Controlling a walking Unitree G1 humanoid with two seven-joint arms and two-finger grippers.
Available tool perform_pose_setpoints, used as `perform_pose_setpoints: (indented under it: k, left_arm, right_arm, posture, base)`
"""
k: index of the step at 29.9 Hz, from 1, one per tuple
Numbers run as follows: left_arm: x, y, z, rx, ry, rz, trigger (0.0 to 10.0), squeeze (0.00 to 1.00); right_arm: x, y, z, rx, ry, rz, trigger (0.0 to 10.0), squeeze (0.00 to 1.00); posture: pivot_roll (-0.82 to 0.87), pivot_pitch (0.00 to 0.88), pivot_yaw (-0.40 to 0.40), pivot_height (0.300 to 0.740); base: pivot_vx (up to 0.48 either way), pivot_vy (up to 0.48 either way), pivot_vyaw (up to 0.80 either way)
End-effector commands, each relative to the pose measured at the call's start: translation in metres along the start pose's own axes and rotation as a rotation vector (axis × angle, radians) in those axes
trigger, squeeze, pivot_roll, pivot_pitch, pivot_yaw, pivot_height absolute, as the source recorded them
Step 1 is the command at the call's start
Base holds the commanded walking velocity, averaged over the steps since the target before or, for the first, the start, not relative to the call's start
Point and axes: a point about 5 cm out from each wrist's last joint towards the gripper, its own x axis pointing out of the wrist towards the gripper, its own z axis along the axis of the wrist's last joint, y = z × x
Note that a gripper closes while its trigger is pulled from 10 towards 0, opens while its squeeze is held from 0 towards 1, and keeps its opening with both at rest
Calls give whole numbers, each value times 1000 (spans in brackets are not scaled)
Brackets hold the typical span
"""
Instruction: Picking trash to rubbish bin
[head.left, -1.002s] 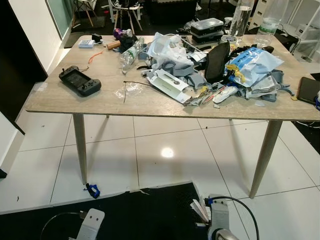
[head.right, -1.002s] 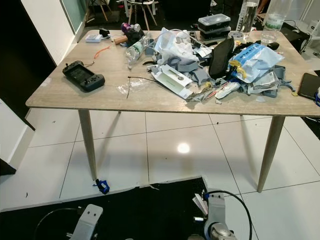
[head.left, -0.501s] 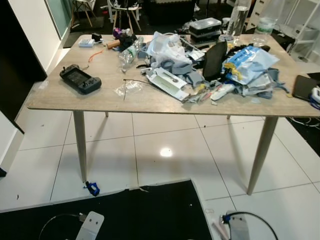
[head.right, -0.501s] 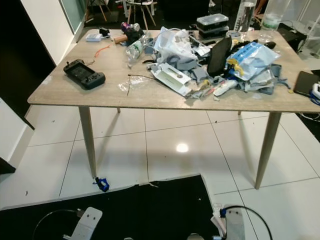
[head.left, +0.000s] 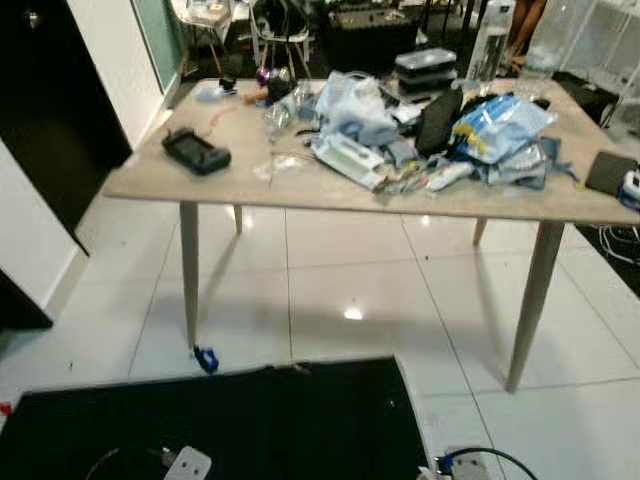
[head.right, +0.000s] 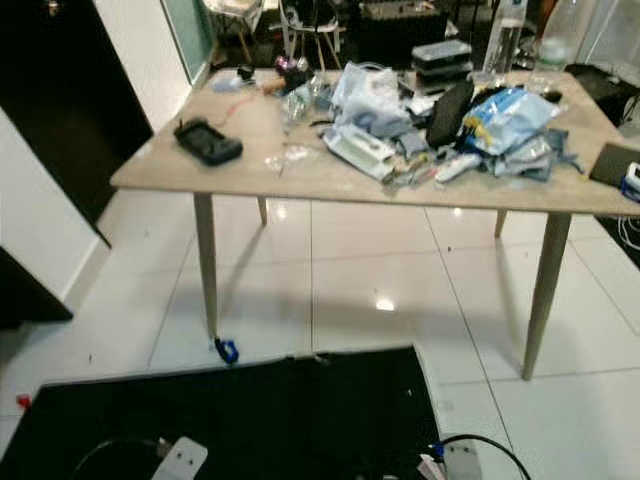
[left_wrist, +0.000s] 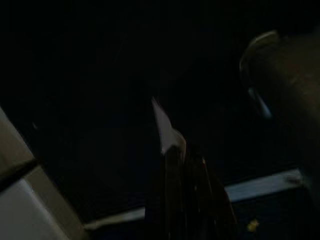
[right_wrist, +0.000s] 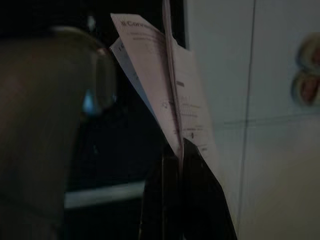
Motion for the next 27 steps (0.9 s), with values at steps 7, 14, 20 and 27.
perform_pose_setpoints:
  k: [7, 14, 20, 27]
  left_arm:
    - [0, -4, -2, 19, 8, -20, 10000, 0]
    - [0, -4, -3, 29, 10, -21, 10000, 0]
    - [0, -4, -3, 55, 12, -29, 10000, 0]
    - [0, -5, -5, 59, 13, -31, 10000, 0]
  right_arm:
    - [-1, -3, -9, -7, 29, 10, 10000, 0]
    - [-2, -2, -13, -3, 35, 12, 10000, 0]
    - [-2, -1, -16, -1, 43, 14, 10000, 0]
    - [-2, 2, -17, 0, 45, 17, 10000, 0]
  posture:
    - [-11, 96, 54, 740]
    - [-11, 98, 57, 740]
    - [-12, 99, 60, 740]
    - [-12, 99, 60, 740]
  base:
    - [-333, 0, 0]
    - [-335, 0, 0]
    - [-334, 0, 0]
    - [-335, 0, 0]
